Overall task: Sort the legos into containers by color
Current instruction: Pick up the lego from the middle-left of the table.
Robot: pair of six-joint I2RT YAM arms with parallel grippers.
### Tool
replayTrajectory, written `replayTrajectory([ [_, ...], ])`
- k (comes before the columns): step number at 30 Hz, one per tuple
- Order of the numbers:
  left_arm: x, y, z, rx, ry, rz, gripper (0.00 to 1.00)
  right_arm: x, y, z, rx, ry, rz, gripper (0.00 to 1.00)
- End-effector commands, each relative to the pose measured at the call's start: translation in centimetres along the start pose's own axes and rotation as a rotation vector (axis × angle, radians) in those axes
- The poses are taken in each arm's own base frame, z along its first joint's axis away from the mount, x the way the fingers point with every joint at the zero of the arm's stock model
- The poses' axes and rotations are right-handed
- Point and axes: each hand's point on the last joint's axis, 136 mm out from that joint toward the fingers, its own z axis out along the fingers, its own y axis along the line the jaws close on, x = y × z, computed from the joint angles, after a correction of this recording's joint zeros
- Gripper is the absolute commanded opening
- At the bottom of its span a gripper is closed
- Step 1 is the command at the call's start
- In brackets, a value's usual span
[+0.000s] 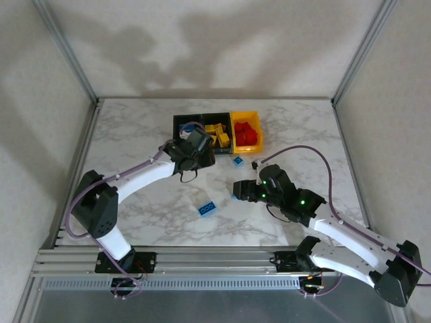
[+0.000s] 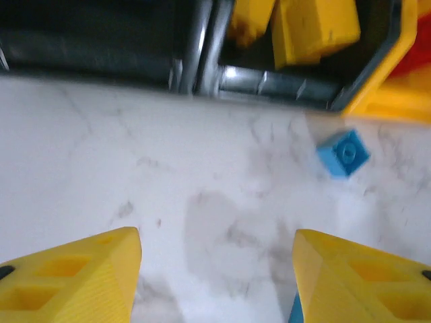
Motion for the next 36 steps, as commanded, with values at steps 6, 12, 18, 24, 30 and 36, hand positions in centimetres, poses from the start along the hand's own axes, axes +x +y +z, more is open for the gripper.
replayTrajectory([
  [6,8.5,-0.1,-2.6,0.030,0.216,0.456,0.70,0.6,-0.4,-1.7,0.008,-0.003,-0.030,0.66],
  [12,11.3,0.5,-2.9,0.014,0.269,0.683,0.73,0.5,-0.3,-2.0,-0.008,-0.019,-0.022,0.66],
  [18,12.3,0.8,-2.1,0.017,0.315,0.778,0.77,0.6,0.0,-2.6,-0.031,-0.019,-0.041,0.66],
  [24,14.2,0.6,-1.1,0.040,0.362,0.812,0.77,1.9,0.7,-3.3,-0.095,0.030,-0.018,0.67],
  [30,15.5,1.9,0.1,-0.005,0.404,0.827,0.77,5.7,0.1,-2.7,-0.101,0.161,0.051,0.67],
  [36,16.9,2.8,1.4,-0.025,0.447,0.838,0.77,5.7,0.0,-3.4,-0.120,0.131,0.067,0.67],
])
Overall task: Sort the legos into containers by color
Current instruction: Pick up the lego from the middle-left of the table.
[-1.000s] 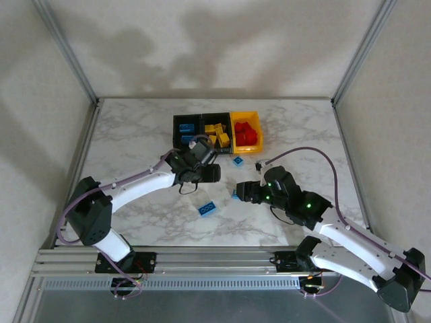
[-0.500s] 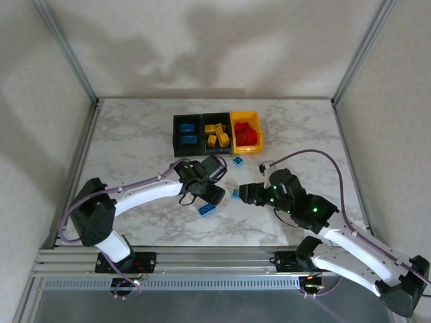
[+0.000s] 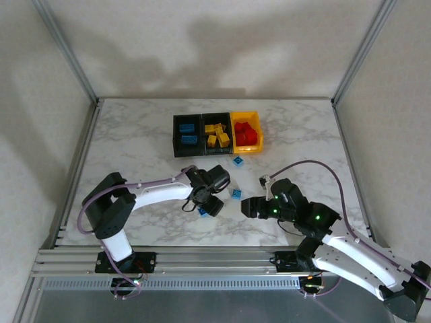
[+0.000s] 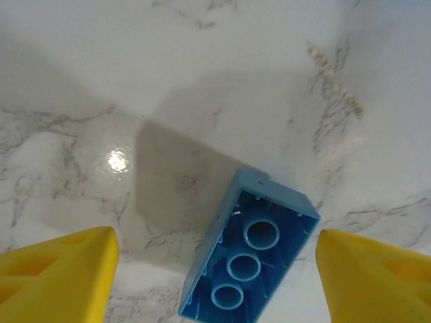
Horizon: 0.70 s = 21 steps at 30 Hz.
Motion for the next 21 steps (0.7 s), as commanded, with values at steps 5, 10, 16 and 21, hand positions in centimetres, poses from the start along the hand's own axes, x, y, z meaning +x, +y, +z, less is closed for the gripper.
replayTrajectory([
  [5,1.6,-0.7,1.9,0.015,0.075,0.043,0.72,-0.1,0.4,-0.2,-0.015,-0.003,0.009,0.67],
  [10,1.6,-1.1,1.9,0.035,0.080,0.041,0.54,-0.4,0.3,-0.2,-0.004,-0.018,0.010,0.67],
  [16,0.5,-0.9,0.7,0.025,0.042,0.032,0.42,-0.6,0.1,-0.4,0.007,-0.037,0.016,0.67],
  [21,-2.4,1.7,-1.5,-0.001,-0.046,-0.061,0.38,-1.0,-0.2,-0.6,0.022,-0.061,0.028,0.67],
])
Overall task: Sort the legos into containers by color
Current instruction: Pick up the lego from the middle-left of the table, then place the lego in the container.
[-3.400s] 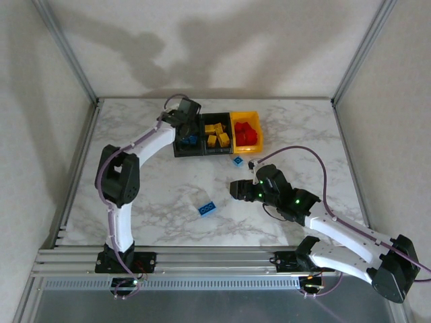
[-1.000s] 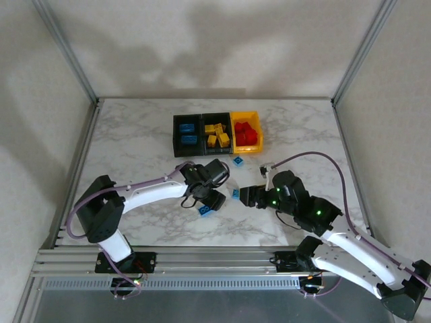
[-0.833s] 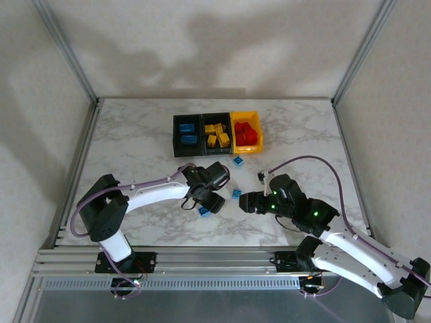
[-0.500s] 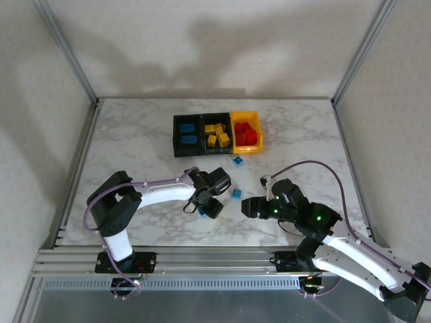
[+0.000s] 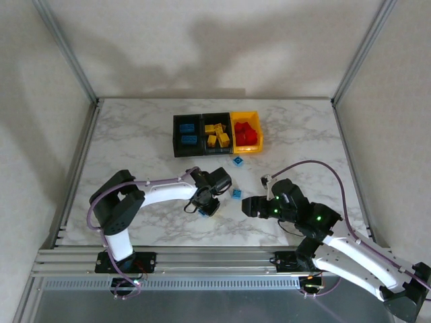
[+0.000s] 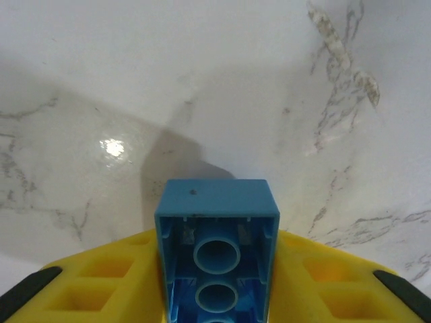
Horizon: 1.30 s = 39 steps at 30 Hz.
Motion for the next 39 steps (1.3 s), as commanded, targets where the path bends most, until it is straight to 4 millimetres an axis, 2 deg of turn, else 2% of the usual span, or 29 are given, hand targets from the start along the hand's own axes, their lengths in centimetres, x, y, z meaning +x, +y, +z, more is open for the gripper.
replayTrajectory([
  [1,-3.1,2.5,-3.5,-0.019,-0.107,-0.083,0.37,-0.7,0.1,-0.4,0.008,-0.039,0.007,0.67],
  [6,-7.1,7.2,-7.4,-0.034,-0.255,-0.239,0.38,-1.1,0.4,-0.1,-0.001,-0.050,0.006,0.67],
  [9,-9.3,10.7,-8.9,-0.063,-0.327,-0.355,0.38,-1.3,0.6,0.5,-0.006,-0.048,0.006,0.67],
  [12,-11.3,14.2,-9.6,-0.096,-0.387,-0.477,0.38,-1.5,1.0,1.2,-0.020,-0.045,0.005,0.67],
  [16,-13.5,17.7,-10.0,-0.144,-0.446,-0.594,0.38,-1.8,1.4,1.7,-0.029,-0.040,0.003,0.67],
  [22,-17.1,21.3,-9.3,-0.165,-0.506,-0.713,0.39,-2.1,1.6,2.0,-0.025,-0.036,0.001,0.66],
  [26,-19.2,22.8,-7.7,-0.170,-0.504,-0.762,0.40,-2.1,1.4,2.0,-0.018,-0.039,0.006,0.66],
  [30,-20.2,24.5,-5.8,-0.208,-0.474,-0.797,0.41,-2.1,1.2,1.8,-0.006,-0.041,0.012,0.66],
  [35,-21.2,25.4,-3.7,-0.217,-0.439,-0.810,0.41,-2.2,1.0,1.7,0.004,-0.046,0.012,0.66],
  [39,-21.2,25.6,-3.6,-0.225,-0.439,-0.823,0.44,-2.3,0.9,1.7,0.015,-0.047,0.011,0.66],
])
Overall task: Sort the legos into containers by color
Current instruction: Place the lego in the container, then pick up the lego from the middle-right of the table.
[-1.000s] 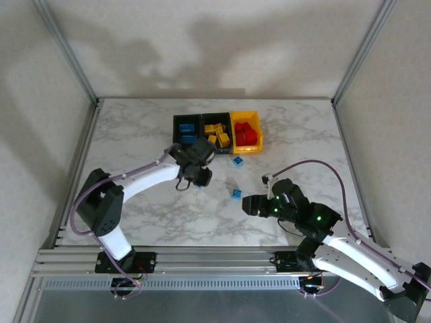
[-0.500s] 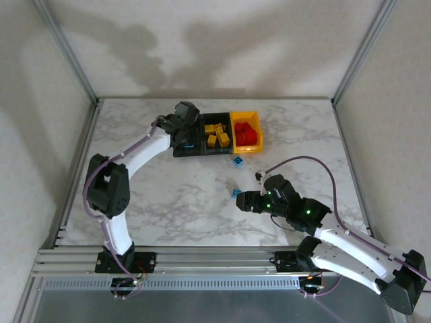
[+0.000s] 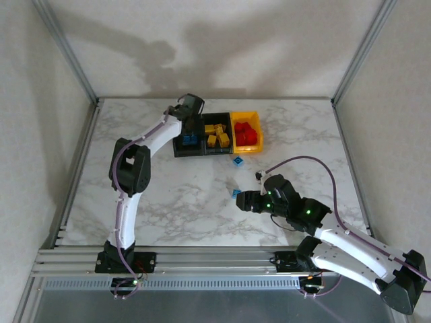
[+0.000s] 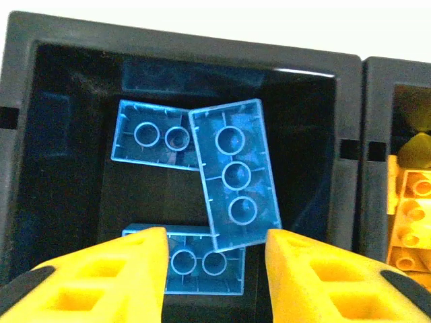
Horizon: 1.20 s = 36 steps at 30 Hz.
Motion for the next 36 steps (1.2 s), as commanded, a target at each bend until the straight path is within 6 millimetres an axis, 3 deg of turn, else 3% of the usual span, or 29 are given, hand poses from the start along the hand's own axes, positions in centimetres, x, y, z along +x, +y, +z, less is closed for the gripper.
replayTrajectory([
  [1,-0.7,0.8,-0.6,-0.032,-0.014,-0.029,0.44,-1.0,0.6,-0.7,-0.001,-0.030,0.005,0.66],
  [6,-1.3,0.7,-2.8,-0.003,-0.039,-0.047,0.45,-1.4,0.5,-0.9,0.010,-0.047,0.007,0.66],
  [10,-0.7,0.3,-6.2,0.058,-0.058,-0.066,0.55,-2.3,0.0,-1.3,0.058,-0.081,0.026,0.68],
  [15,1.5,-0.2,-10.4,0.138,-0.077,-0.069,0.59,-3.1,-2.5,-2.0,0.212,-0.110,0.078,0.73],
  [20,5.2,-1.1,-13.8,0.253,-0.072,-0.064,0.61,-3.0,-7.9,-3.5,0.484,-0.111,0.236,0.75],
  [26,10.2,-3.1,-17.0,0.380,-0.049,-0.024,0.63,-2.5,-13.6,-4.1,0.660,-0.108,0.351,0.73],
  [32,14.8,-5.2,-20.0,0.527,-0.017,-0.003,0.65,-3.3,-16.4,-3.5,0.716,-0.110,0.403,0.72],
  [36,17.4,-5.5,-20.3,0.550,0.016,-0.002,0.66,-3.4,-17.8,-2.2,0.719,-0.091,0.413,0.71],
])
